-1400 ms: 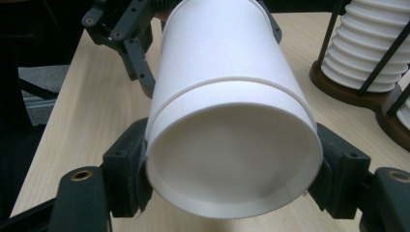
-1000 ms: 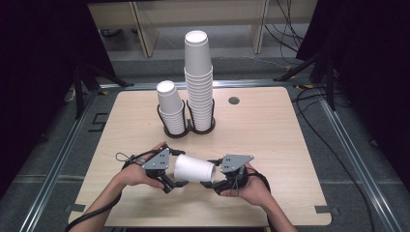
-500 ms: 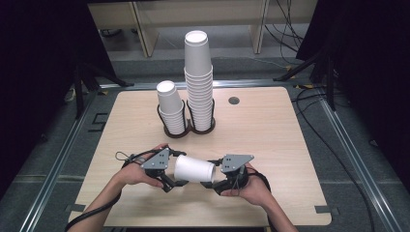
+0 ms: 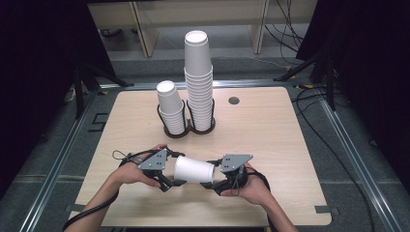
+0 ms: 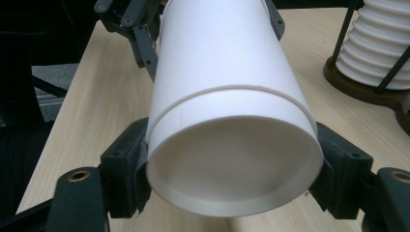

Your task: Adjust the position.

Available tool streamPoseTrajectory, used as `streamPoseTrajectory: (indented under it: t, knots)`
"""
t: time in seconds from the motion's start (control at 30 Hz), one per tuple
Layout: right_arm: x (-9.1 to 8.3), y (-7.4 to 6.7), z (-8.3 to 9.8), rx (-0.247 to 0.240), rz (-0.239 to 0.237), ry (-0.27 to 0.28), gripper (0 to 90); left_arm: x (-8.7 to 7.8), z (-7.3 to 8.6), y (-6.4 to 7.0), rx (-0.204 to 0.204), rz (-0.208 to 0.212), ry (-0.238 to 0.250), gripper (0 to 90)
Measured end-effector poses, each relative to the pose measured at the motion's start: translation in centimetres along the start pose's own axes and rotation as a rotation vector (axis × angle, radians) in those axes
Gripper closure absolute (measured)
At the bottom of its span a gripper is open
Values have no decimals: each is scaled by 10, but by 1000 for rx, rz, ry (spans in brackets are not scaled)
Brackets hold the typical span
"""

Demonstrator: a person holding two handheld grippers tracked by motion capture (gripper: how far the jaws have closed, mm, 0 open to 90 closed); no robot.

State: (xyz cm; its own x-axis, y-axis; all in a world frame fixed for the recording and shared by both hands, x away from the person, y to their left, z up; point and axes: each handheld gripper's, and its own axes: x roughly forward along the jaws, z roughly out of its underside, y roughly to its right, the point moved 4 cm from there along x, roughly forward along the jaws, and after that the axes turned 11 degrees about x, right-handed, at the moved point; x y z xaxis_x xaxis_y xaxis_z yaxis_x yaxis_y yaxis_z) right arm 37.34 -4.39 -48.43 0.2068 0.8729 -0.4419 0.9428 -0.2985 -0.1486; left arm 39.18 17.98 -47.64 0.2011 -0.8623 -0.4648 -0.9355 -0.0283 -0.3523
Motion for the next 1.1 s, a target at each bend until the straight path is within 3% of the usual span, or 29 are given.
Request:
streamPoseTrajectory:
  t: [0.17, 0.2, 0.27, 0.53, 1.03, 1.1]
  knots:
    - [0, 1, 1, 6, -4, 12, 268, -2, -1, 0, -2, 23, 1, 138]
    - [0, 1, 1, 6, -5, 13, 267, -3, -1, -1, 12, 22, -10, 141]
    - [-1, 0, 1, 10, -6, 9, 267, -2, -3, 1, -4, 24, 9, 145]
    - [0, 1, 1, 6, -2, 17, 259, -4, -3, 0, 18, 27, 1, 159]
    - [1, 1, 0, 15, -5, 21, 239, -7, -8, 0, 24, 38, -29, 166]
    - [1, 1, 0, 35, -2, 16, 221, -8, -9, -1, 39, 48, -55, 166]
